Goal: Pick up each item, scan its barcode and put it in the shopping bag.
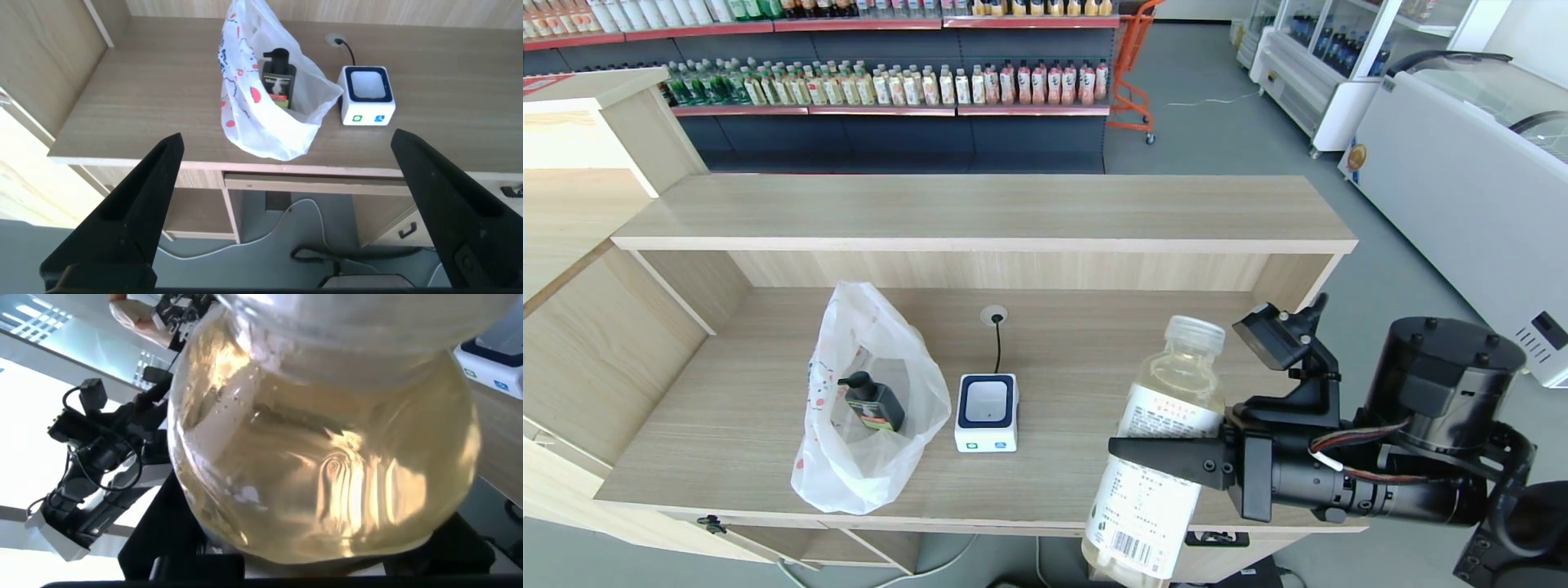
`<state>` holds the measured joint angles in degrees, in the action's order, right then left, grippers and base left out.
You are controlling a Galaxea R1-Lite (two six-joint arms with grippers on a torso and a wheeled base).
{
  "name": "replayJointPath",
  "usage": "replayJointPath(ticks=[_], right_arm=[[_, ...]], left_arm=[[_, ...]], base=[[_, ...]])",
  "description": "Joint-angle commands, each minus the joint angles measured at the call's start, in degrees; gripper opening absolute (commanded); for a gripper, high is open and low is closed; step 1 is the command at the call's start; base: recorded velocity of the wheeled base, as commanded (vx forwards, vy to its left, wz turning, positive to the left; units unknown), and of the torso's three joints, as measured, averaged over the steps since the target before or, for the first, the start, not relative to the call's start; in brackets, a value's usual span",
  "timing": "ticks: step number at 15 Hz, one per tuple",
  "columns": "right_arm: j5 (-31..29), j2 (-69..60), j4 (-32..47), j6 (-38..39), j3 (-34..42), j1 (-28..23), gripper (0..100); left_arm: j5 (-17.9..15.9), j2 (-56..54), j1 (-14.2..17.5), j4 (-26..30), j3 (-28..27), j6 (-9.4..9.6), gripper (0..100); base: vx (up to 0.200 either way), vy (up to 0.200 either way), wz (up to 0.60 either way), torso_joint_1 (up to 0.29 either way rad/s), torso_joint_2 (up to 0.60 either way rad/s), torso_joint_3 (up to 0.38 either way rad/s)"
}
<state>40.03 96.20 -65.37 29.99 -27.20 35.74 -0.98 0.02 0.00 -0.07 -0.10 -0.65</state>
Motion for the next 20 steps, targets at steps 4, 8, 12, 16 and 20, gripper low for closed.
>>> replayJointPath(ticks=[4, 8, 12, 16, 20], right_arm=[[0.0, -2.2, 2.8, -9.3, 2.2, -4.1, 0], [-3.6, -5.8, 10.8, -40.8, 4.9, -14.8, 0], [-5.0, -4.5, 10.2, -68.0, 3.9, -22.2, 0], [-4.7, -5.5, 8.6, -78.1, 4.3, -21.9, 0], [-5.3, -7.0, 8.6, -78.3, 5.1, -21.9, 0]], left_arm=[[0.0, 0.0, 0.0, 0.0, 0.0, 0.03, 100], [0.0, 0.0, 0.0, 0.0, 0.0, 0.03, 100], [0.0, 0.0, 0.0, 0.0, 0.0, -0.06, 100], [0.0, 0.0, 0.0, 0.0, 0.0, -0.06, 100], [0.0, 0.0, 0.0, 0.0, 0.0, 0.03, 100]], base=[[0.0, 0.0, 0.0, 0.0, 0.0, 0.0], [0.0, 0.0, 0.0, 0.0, 0.0, 0.0], [0.0, 0.0, 0.0, 0.0, 0.0, 0.0], [0.0, 0.0, 0.0, 0.0, 0.0, 0.0], [0.0, 0.0, 0.0, 0.0, 0.0, 0.0]])
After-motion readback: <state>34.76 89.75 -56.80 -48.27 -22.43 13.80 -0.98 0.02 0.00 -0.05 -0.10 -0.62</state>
